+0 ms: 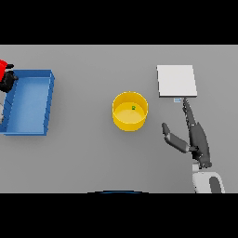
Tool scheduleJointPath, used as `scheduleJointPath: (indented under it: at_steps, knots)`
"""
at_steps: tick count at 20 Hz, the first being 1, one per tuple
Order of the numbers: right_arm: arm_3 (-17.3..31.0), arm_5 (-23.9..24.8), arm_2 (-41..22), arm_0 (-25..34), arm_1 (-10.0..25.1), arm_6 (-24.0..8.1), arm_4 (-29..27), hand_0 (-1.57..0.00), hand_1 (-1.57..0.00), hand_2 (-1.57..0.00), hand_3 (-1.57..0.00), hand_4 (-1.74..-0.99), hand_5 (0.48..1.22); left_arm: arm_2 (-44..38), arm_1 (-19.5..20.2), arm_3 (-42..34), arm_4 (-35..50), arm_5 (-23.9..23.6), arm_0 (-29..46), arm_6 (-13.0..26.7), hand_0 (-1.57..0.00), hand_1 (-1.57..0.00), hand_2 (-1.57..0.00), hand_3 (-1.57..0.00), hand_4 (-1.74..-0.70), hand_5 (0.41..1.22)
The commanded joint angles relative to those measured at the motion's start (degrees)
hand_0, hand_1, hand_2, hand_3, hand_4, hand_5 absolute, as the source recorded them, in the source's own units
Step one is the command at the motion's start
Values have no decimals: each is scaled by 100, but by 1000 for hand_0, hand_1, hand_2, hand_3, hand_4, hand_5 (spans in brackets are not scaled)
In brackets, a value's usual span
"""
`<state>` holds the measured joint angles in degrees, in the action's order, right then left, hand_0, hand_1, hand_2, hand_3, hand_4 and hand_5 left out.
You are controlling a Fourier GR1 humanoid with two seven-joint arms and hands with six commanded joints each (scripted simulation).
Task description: Pick up the red beaker and tilt it to pour out 1 green nut into yellow bowl. Pick up the yellow bowl and place it on the metallic measuring scale.
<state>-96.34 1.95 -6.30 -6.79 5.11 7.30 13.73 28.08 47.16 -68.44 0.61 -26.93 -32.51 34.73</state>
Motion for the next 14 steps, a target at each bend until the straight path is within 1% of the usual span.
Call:
scheduleJointPath:
  at_steps: [1, 3, 4, 6, 7, 8, 9, 10, 11, 12, 13, 14]
  knots:
    - [24, -37, 12, -25, 29, 107, -30, 1, 1, 1, 1, -1217, 666, 39, -18, -2, 28, -87, 48, 16, -1571, -1571, -1571, -1509, -1741, 1221]
    - [-49, -8, -24, -73, 31, 173, 35, 1, 1, 1, 1, -1214, 666, 161, -18, 73, 128, -187, 100, 19, -1571, -1571, -1571, -1531, -1741, 1166]
    - [-54, 3, -58, -100, -9, 138, 59, 1, 1, 1, 1, -1207, 665, 244, -45, 149, 186, -234, 58, 18, -1571, -1571, -1571, -1539, -1741, 1117]
    - [-92, -20, -28, -95, 9, 148, 2, 1, 1, 1, 1, -1205, 664, 467, 10, 250, 268, -298, 55, 19, -1571, -1571, -1571, -1551, -1741, 967]
    - [-71, -8, -47, -100, 12, 203, 42, 1, 1, 1, 1, -1202, 667, 581, 67, 228, 301, -212, 39, 16, -1571, -1571, -1571, -1555, -1667, 908]
    - [-47, 9, -4, -126, 34, 158, 31, 1, 1, 1, 1, -1197, 664, 704, 126, 108, 382, -110, 67, 8, -1571, -1571, -1571, -1503, -1530, 865]
    - [-53, 13, -21, -130, -16, 150, 6, 1, 1, 1, 1, -1192, 663, 746, 215, -51, 452, 121, 106, 13, -1564, -1449, -1432, -1362, -1374, 830]
    - [-43, 22, -34, -139, -42, 198, 9, 1, 1, 1, 1, -1188, 663, 774, 267, -221, 637, 339, 157, -6, -1457, -1180, -1187, -1129, -1229, 803]
    - [-34, 17, -25, -126, -22, 213, 11, 1, 1, 1, 1, -1187, 664, 793, 332, -235, 758, 511, 155, 20, -1166, -944, -959, -903, -1120, 778]
    - [-65, 25, -21, -121, -13, 187, 15, 1, 1, 1, 1, -1185, 665, 819, 413, -265, 867, 686, 136, 21, -932, -755, -767, -722, -1034, 758]
    - [-74, 42, -21, -140, 2, 196, 42, 1, 1, 1, 1, -1181, 665, 841, 523, -386, 958, 866, 186, 16, -746, -604, -613, -577, -968, 740]
    - [-90, 44, -2, -140, 20, 174, 32, 1, 1, 1, 1, -1182, 667, 872, 603, -411, 1043, 940, 168, 21, -596, -483, -490, -462, -916, 723]
